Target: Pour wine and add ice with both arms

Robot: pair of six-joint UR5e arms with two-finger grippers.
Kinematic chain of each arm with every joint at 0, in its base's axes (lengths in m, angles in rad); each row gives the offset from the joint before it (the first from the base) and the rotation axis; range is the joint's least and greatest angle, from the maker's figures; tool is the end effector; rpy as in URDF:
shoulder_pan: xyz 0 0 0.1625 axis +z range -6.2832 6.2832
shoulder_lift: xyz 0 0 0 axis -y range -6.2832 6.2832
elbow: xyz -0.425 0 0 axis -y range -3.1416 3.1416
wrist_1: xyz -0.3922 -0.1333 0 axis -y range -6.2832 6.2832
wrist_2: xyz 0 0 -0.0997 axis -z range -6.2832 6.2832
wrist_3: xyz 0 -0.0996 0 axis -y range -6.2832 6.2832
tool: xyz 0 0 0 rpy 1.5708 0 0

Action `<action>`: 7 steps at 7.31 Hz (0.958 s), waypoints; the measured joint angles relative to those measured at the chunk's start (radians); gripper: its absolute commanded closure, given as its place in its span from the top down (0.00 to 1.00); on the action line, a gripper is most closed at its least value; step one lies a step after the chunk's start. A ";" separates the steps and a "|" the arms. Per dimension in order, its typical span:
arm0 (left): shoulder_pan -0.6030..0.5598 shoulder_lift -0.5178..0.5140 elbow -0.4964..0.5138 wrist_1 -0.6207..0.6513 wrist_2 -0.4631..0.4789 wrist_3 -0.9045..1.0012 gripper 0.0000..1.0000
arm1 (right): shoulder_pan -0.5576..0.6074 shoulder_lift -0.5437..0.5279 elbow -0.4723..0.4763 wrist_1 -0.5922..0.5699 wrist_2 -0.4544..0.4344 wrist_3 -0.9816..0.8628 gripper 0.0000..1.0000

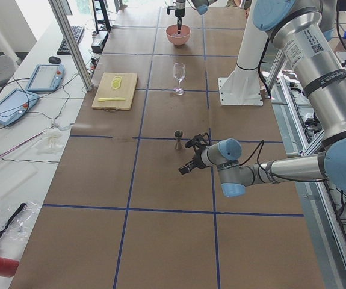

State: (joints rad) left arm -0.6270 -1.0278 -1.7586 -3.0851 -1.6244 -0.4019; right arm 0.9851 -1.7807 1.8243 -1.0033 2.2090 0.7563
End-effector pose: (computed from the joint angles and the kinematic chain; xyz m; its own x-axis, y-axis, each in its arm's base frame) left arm 0.1510 -0.2674 0.6112 0.6294 0.6789 -0.3782 -0.0846 0.5436 0.8350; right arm -0.1765 -0.3999 0.5694 0.6601 -0.0618 0.7487 -0.0003 0.9966 0.0825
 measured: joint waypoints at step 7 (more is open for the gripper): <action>-0.327 -0.065 0.071 0.024 -0.345 0.077 1.00 | 0.055 0.142 0.138 -0.054 0.004 0.186 0.00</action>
State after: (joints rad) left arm -0.9540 -1.0924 -1.6879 -3.0614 -1.9698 -0.3244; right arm 1.0403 -1.6384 1.9627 -1.0578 2.2128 0.9423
